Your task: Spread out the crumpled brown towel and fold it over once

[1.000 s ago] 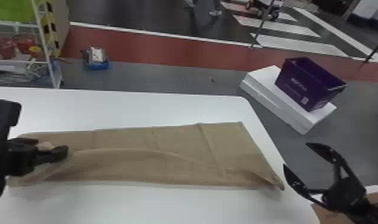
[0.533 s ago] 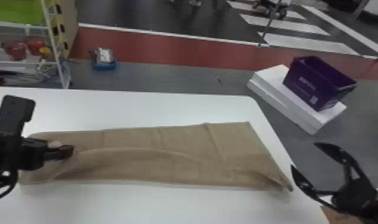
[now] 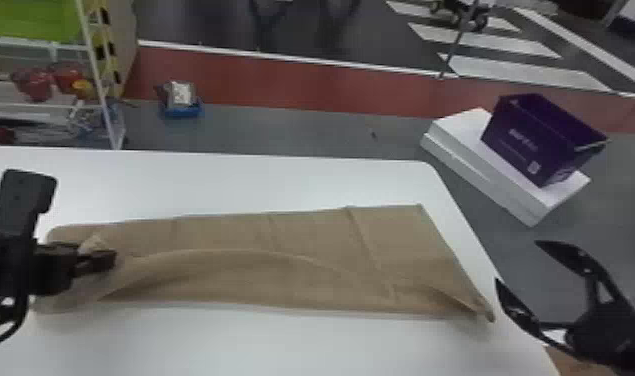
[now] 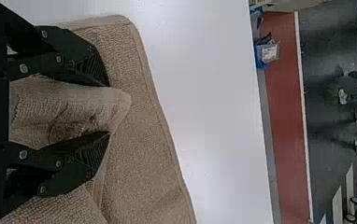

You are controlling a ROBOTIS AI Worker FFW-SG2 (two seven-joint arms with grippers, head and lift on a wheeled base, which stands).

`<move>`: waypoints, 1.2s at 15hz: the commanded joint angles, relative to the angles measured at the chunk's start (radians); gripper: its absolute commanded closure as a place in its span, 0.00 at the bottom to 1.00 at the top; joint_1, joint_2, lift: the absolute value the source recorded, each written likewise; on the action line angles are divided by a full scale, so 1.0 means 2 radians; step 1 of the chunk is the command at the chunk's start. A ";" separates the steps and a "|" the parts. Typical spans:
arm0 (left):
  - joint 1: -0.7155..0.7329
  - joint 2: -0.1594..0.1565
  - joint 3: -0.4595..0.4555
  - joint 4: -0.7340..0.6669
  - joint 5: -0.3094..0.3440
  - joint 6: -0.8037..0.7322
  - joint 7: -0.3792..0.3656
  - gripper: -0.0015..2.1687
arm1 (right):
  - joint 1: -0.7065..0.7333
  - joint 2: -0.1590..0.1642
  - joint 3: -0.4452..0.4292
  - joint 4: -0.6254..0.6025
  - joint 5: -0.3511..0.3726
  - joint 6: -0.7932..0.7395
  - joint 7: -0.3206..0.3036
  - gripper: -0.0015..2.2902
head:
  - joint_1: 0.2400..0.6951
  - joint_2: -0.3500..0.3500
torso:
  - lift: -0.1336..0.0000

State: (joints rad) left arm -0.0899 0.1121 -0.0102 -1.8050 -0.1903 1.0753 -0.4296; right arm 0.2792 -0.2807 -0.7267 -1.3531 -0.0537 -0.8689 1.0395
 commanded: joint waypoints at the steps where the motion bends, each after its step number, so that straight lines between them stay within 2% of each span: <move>1: 0.009 0.000 0.004 -0.013 0.005 -0.010 0.000 0.32 | 0.000 0.000 0.000 0.000 0.000 0.000 0.000 0.09 | 1.00 0.13 | 0.08; 8: 0.017 -0.001 0.007 -0.032 0.012 -0.010 -0.004 0.32 | 0.002 -0.003 0.000 0.003 -0.001 0.000 0.000 0.09 | 1.00 0.12 | 0.08; 12: 0.024 0.000 0.017 -0.041 0.032 -0.012 -0.004 0.32 | 0.002 -0.005 0.000 0.009 -0.002 0.000 0.000 0.09 | 1.00 0.11 | 0.08; 13: 0.030 0.000 0.020 -0.051 0.035 -0.012 -0.005 0.35 | 0.002 -0.006 0.000 0.011 -0.002 0.000 0.000 0.09 | 1.00 0.11 | 0.08; 14: 0.038 -0.001 0.026 -0.064 0.041 -0.013 -0.004 0.54 | 0.002 -0.007 0.000 0.012 -0.002 0.000 0.000 0.09 | 1.00 0.10 | 0.08; 15: 0.044 0.000 0.031 -0.077 0.055 -0.013 -0.005 0.66 | 0.002 -0.008 0.001 0.012 -0.002 0.000 0.000 0.09 | 1.00 0.10 | 0.08; 18: 0.073 0.000 0.058 -0.126 0.082 -0.012 -0.016 0.66 | -0.001 -0.008 0.004 0.014 -0.003 0.003 0.000 0.09 | 1.00 0.10 | 0.08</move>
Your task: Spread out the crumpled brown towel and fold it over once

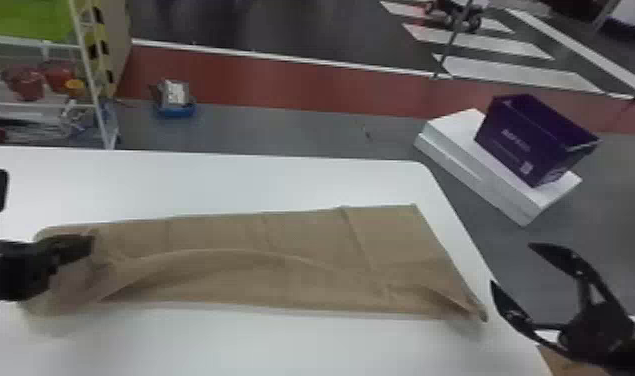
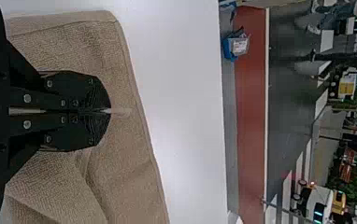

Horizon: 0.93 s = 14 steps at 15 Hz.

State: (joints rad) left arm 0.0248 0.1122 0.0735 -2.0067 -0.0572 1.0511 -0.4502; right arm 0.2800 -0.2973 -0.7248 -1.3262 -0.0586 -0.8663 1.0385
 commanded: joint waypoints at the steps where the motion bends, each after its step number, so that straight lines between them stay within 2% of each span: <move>1: 0.024 0.000 0.028 -0.042 0.028 0.000 -0.011 0.66 | -0.002 -0.001 0.004 0.000 -0.001 0.005 0.000 0.09 | 1.00 0.09 | 0.08; 3: 0.048 -0.001 0.071 -0.071 0.064 0.000 -0.042 0.66 | -0.003 -0.001 0.007 0.000 0.000 0.008 0.000 0.09 | 1.00 0.10 | 0.08; 4: 0.060 -0.001 0.103 -0.077 0.097 0.000 -0.060 0.66 | -0.003 0.000 0.007 0.000 -0.001 0.008 0.000 0.09 | 1.00 0.10 | 0.08; 7: 0.077 -0.001 0.189 -0.074 0.167 0.003 -0.150 0.66 | -0.003 0.000 0.007 0.000 -0.001 0.009 0.000 0.09 | 1.00 0.12 | 0.08; 10: 0.095 -0.001 0.242 -0.065 0.181 0.002 -0.237 0.66 | -0.003 0.000 0.012 -0.001 -0.001 0.011 0.000 0.09 | 1.00 0.14 | 0.08; 14: 0.106 -0.001 0.269 -0.037 0.180 -0.004 -0.300 0.66 | -0.005 0.002 0.019 -0.001 -0.001 0.013 0.000 0.09 | 1.00 0.19 | 0.08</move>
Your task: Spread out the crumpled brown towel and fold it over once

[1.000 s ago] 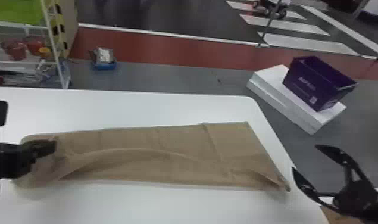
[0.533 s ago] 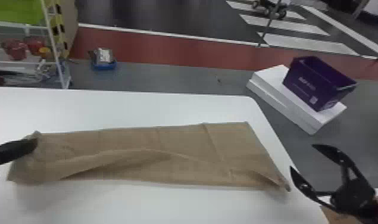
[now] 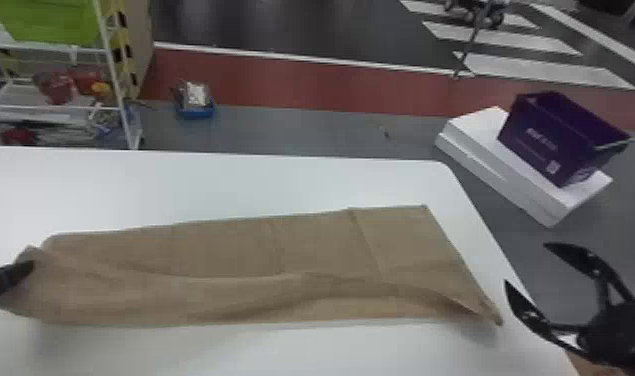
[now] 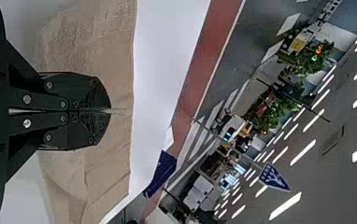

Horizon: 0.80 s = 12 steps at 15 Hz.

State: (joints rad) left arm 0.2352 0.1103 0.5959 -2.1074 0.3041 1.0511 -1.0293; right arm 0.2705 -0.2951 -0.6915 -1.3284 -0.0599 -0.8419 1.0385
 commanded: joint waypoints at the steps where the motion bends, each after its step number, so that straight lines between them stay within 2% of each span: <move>1: 0.001 0.001 0.013 0.031 0.000 -0.027 -0.031 0.66 | 0.000 0.003 0.004 0.000 0.000 -0.001 0.000 0.09 | 1.00 0.19 | 0.08; 4: 0.007 0.001 0.023 0.078 0.001 -0.119 -0.067 0.66 | 0.000 0.003 0.004 -0.001 0.001 0.000 -0.001 0.09 | 1.00 0.23 | 0.08; 8: 0.010 0.005 0.028 0.119 0.003 -0.202 -0.080 0.66 | 0.000 0.003 0.010 -0.004 0.014 0.020 -0.005 0.09 | 1.00 0.27 | 0.08; 10: 0.009 0.008 0.029 0.143 0.004 -0.245 -0.084 0.66 | 0.000 0.006 0.029 -0.008 0.015 0.037 -0.005 0.09 | 1.00 0.29 | 0.08; 12: 0.009 0.009 0.032 0.149 0.003 -0.247 -0.085 0.66 | 0.000 0.010 0.062 -0.028 0.015 0.077 0.005 0.09 | 1.00 0.32 | 0.08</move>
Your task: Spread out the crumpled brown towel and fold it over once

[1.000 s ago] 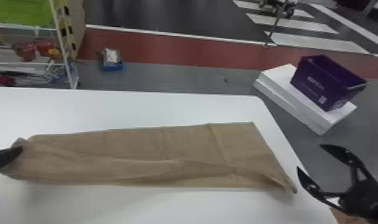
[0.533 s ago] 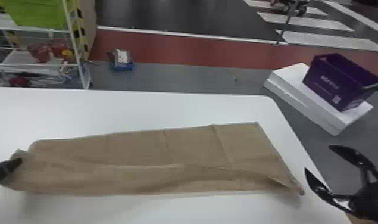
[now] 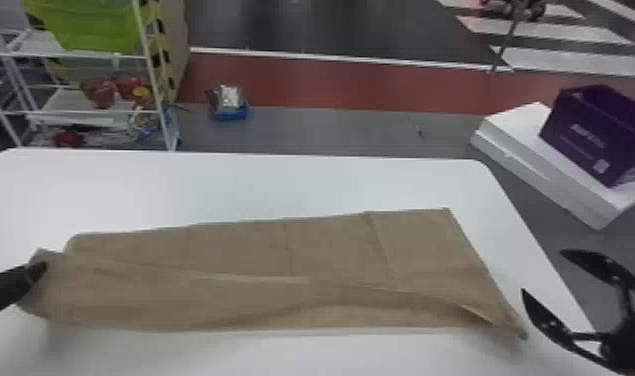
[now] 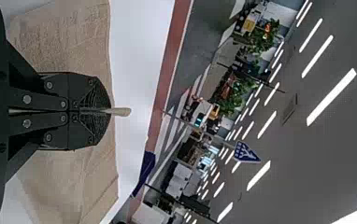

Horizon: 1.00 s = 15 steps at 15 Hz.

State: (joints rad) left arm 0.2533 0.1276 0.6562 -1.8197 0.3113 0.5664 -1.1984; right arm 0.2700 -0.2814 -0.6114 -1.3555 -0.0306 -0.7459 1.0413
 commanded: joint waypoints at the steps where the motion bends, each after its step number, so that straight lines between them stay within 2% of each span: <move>1: 0.000 0.001 0.003 0.006 -0.001 -0.004 0.001 0.66 | 0.000 0.013 0.039 -0.040 0.009 0.063 0.010 0.09 | 1.00 0.35 | 0.08; 2: -0.001 0.003 0.002 0.006 -0.001 -0.004 0.002 0.66 | -0.004 0.027 0.053 -0.071 0.033 0.107 0.021 0.09 | 1.00 0.39 | 0.08; 4: -0.003 0.008 -0.002 0.006 -0.001 -0.004 0.006 0.66 | -0.026 0.052 0.081 -0.111 0.071 0.187 0.052 0.09 | 1.00 0.51 | 0.08; 5: -0.004 0.008 -0.002 0.006 -0.002 -0.003 0.006 0.66 | -0.034 0.055 0.098 -0.134 0.080 0.225 0.058 0.09 | 1.00 0.56 | 0.08; 6: -0.005 0.009 -0.002 0.006 -0.003 -0.004 0.007 0.66 | -0.042 0.054 0.109 -0.150 0.087 0.259 0.064 0.11 | 1.00 0.59 | 0.08; 8: -0.011 0.009 -0.003 0.006 -0.008 -0.003 0.008 0.66 | -0.074 0.054 0.139 -0.181 0.126 0.357 0.107 0.13 | 1.00 0.65 | 0.08; 10: -0.014 0.013 -0.003 0.007 -0.010 -0.003 0.009 0.66 | -0.096 0.054 0.158 -0.200 0.145 0.426 0.162 0.15 | 1.00 0.72 | 0.08; 13: -0.025 0.015 -0.004 0.012 -0.021 -0.001 0.009 0.66 | -0.102 0.048 0.172 -0.212 0.155 0.451 0.163 0.16 | 1.00 0.76 | 0.08; 15: -0.032 0.015 -0.008 0.014 -0.029 0.002 0.009 0.66 | -0.102 0.032 0.181 -0.220 0.159 0.448 0.163 0.16 | 1.00 0.77 | 0.08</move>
State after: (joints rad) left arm 0.2000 0.1576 0.6456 -1.7939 0.2649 0.5653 -1.1793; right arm 0.0660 -0.1965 -0.2621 -1.7822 0.2805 0.1524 1.3576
